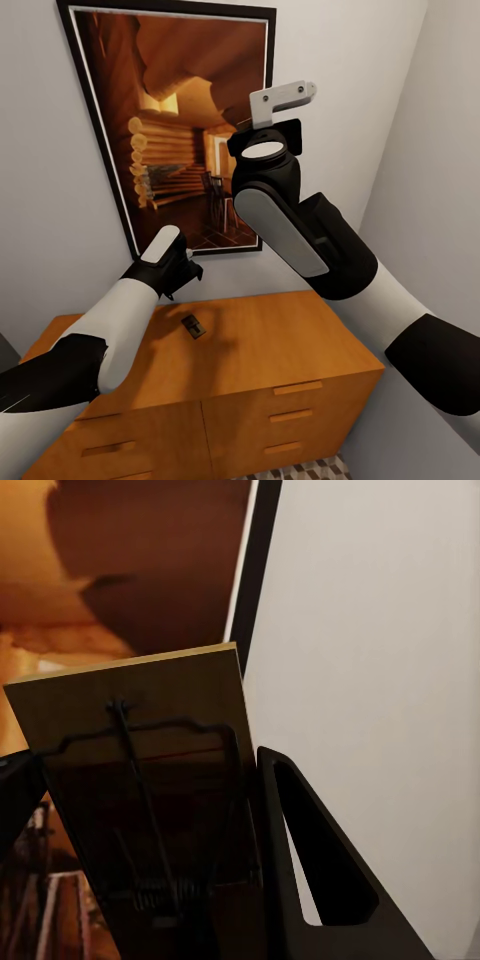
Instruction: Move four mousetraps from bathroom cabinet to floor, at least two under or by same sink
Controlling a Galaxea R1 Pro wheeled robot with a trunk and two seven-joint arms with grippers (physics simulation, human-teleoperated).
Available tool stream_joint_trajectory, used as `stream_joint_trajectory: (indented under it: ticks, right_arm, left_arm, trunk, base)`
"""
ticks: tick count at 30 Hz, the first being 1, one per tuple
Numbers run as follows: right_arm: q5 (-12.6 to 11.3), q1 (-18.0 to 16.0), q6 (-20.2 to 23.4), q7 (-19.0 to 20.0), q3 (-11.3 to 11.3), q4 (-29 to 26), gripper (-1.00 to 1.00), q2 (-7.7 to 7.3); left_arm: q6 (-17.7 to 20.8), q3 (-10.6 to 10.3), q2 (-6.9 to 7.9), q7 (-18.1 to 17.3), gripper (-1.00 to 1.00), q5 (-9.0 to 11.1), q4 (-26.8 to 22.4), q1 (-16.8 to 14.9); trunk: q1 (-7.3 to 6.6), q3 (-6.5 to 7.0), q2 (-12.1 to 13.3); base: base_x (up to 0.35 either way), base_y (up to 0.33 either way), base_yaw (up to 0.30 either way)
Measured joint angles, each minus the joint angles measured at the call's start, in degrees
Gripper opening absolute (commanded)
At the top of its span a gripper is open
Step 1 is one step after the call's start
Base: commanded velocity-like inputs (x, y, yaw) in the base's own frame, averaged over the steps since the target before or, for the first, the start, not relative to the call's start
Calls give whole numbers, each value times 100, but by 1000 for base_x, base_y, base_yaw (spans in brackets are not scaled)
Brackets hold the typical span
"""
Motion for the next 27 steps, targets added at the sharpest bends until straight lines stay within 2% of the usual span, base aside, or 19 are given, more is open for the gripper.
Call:
stream_joint_trajectory:
  ticks: [27]
  right_arm:
    - [3,59,20,-47,26,0,-100,95]
  left_arm:
    - [37,0,39,-58,100,3,7,0]
  trunk:
    - [594,-487,-1086]
  base:
    - [0,0,0]
